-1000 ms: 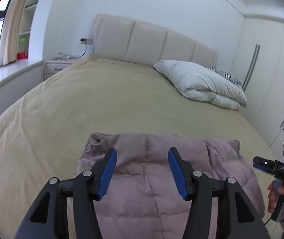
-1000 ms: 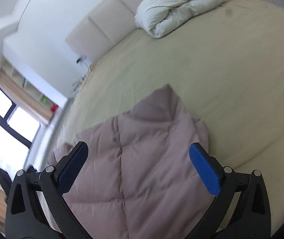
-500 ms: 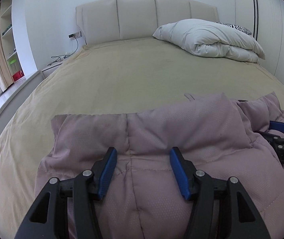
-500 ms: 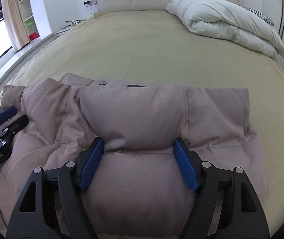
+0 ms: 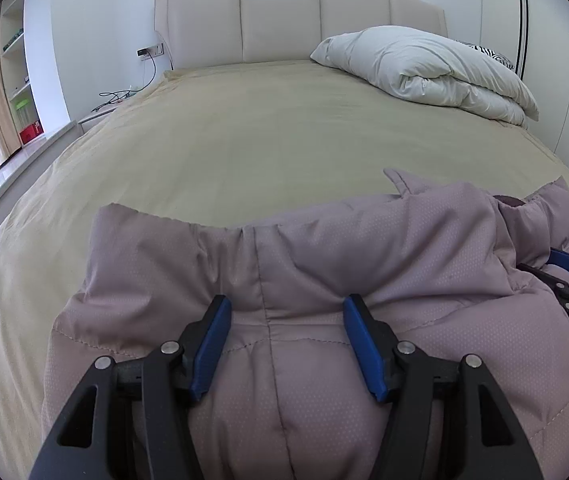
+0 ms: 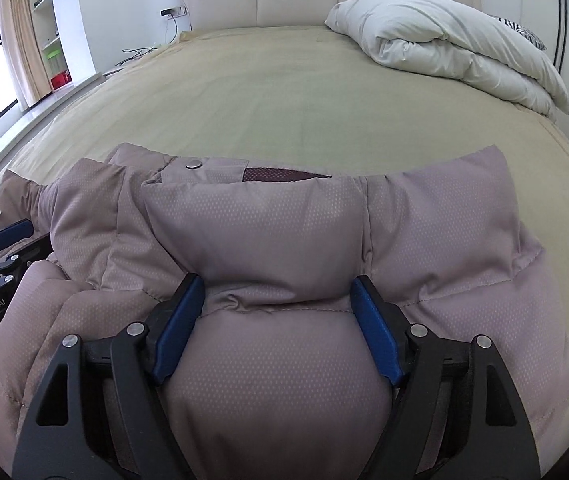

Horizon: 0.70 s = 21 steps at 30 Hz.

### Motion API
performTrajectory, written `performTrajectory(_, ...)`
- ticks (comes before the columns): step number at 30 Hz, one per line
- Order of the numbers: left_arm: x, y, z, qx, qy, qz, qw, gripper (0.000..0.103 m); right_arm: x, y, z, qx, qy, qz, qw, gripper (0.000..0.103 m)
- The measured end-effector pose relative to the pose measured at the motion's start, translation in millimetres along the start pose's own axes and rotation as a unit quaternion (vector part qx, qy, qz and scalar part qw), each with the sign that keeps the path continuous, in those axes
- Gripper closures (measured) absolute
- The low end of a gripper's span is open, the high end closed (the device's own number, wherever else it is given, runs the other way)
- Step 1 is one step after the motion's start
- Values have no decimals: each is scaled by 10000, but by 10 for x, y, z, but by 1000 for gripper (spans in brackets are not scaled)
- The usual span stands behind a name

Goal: Fold large clothes

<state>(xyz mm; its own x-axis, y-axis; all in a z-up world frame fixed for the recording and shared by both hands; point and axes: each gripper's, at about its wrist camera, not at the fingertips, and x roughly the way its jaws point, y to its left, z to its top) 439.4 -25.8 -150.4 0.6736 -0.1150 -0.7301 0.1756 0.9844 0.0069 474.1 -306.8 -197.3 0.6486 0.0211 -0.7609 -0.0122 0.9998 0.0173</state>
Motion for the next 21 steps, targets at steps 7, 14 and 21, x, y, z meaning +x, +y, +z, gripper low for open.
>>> performTrajectory(7, 27, 25, -1, -49, 42, -63, 10000, 39, -57, 48, -150, 20, -50, 16, 10000, 28)
performTrajectory(14, 51, 2, 1, -25, 55, -19, 10000, 39, -217, 111, -182, 12, -86, -6, 10000, 28)
performTrajectory(21, 68, -19, -3, 2, 48, 25, 10000, 39, -234, 135, -201, -8, -116, -44, 9999, 28)
